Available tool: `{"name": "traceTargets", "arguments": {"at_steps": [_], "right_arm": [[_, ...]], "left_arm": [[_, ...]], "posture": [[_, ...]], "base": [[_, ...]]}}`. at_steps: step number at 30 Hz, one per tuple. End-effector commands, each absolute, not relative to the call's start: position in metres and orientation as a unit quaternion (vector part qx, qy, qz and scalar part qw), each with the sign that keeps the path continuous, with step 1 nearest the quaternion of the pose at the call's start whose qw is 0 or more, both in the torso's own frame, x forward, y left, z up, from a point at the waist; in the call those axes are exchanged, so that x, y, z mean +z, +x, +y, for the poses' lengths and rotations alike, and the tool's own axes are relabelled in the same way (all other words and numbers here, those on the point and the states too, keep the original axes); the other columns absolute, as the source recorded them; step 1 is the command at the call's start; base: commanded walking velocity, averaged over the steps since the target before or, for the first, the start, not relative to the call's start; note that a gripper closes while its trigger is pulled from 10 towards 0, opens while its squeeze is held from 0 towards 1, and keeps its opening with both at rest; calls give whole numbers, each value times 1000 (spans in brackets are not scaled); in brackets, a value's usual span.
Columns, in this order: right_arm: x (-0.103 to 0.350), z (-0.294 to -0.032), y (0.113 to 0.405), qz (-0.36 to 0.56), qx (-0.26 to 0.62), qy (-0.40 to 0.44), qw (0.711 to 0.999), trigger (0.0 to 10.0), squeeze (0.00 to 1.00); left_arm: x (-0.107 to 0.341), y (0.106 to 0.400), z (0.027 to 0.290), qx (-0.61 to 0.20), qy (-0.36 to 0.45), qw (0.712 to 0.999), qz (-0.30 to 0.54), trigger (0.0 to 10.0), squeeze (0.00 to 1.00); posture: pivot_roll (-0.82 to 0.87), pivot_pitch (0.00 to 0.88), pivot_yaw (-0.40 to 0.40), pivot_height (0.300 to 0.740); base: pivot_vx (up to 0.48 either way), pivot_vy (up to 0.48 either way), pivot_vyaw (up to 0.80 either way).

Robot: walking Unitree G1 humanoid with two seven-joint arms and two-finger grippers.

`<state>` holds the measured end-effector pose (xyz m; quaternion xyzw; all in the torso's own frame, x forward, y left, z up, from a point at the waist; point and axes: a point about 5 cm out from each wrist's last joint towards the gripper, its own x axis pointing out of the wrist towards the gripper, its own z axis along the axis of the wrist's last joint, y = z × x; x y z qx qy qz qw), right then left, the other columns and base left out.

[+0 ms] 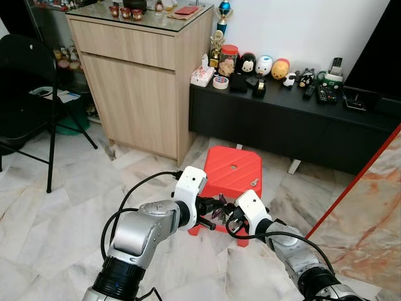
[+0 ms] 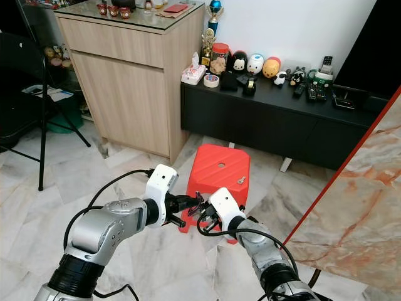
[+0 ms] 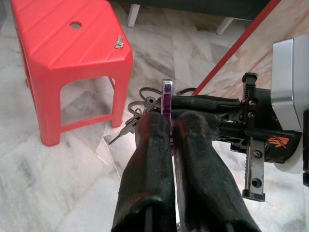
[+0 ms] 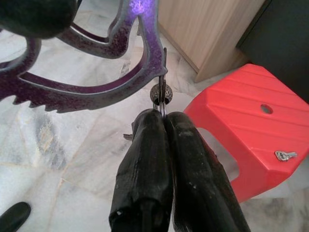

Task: Hang keys on a hook

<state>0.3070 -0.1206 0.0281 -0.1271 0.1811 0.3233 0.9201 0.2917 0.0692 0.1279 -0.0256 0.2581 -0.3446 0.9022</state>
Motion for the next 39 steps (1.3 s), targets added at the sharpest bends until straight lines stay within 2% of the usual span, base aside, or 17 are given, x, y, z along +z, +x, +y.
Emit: {"name": "traceTargets", "arguments": {"at_steps": [1,10,23,24,25,26,39], "right_arm": [[28,-123,308,183,319,-118,923,0,0],[27,-123,307,187,327,-114,920,0,0],[25,-122,304,193,345,-111,912,0,0],[25,-122,304,193,346,-111,911,0,0],[25,-122,304,193,346,-111,911,0,0],[25,-122,304,193,347,-111,911,0,0],[19,-124,294,212,382,-92,895,0,0]], "left_arm": [[134,292,65,-357,-23,899,252,10000,0],[133,292,66,-357,-14,899,251,10000,0],[128,295,73,-350,46,905,237,10000,0],[129,295,73,-352,52,905,233,10000,110],[129,295,73,-352,52,905,233,10000,110],[129,295,72,-353,54,905,231,10000,992],[120,293,74,-354,81,901,237,10000,1000]], "posture": [[91,4,-96,740],[91,4,-96,740],[91,2,-98,740],[90,3,-97,740],[90,3,-97,740],[89,2,-97,740],[87,3,-100,740]], "base": [[0,0,0],[0,0,0],[0,0,0],[0,0,0],[0,0,0],[0,0,0],[0,0,0]]}}
